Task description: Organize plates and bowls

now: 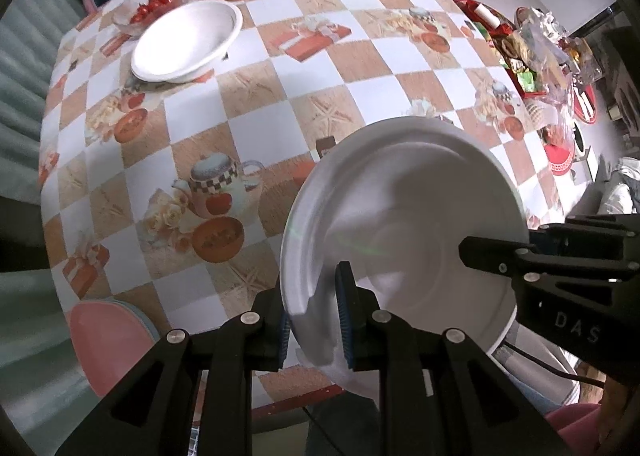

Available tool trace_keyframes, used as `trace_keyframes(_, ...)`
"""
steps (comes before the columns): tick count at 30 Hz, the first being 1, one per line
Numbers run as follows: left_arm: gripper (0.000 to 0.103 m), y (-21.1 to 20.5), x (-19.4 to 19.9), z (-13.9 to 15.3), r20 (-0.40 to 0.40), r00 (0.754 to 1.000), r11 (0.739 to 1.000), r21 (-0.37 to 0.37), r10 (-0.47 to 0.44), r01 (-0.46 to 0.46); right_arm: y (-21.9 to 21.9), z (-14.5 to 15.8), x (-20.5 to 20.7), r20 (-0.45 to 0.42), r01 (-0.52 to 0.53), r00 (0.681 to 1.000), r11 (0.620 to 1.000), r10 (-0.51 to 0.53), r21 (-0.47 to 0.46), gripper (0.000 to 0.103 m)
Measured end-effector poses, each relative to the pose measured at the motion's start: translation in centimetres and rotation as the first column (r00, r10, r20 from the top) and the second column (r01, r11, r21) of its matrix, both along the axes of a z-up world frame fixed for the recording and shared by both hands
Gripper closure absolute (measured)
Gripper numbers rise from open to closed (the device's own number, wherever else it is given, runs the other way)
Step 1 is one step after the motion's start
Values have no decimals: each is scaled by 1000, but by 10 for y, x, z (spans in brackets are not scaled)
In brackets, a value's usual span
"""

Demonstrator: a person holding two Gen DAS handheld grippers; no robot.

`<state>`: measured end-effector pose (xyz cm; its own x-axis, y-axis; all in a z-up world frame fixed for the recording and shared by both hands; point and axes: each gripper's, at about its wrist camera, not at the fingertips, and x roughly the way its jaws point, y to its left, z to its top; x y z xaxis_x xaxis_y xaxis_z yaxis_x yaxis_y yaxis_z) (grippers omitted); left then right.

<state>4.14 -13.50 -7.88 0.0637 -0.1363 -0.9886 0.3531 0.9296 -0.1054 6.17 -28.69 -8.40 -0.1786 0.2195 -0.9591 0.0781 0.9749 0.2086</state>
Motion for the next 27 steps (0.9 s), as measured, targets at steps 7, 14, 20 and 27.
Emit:
trace_keyframes(7,81,0,0,-16,-53,999,1000,1,0,0,-2,-14,-5,-39,14,999,1000,-14,2,88)
trace_keyframes(14,81,-7,-1,-25,-68,997,1000,9,-26,27,-6,-24,-6,-59,5,998,1000,-6,-11,88)
trace_keyframes(20,43,-10,-4,-29,-69,997,999,28,-38,40,-8,-32,-4,-72,-15,997,999,13,-32,88)
trace_keyframes(27,15,-1,2,-31,-81,997,997,74,9,-3,-15,-34,-2,-75,8,997,999,-12,-53,19)
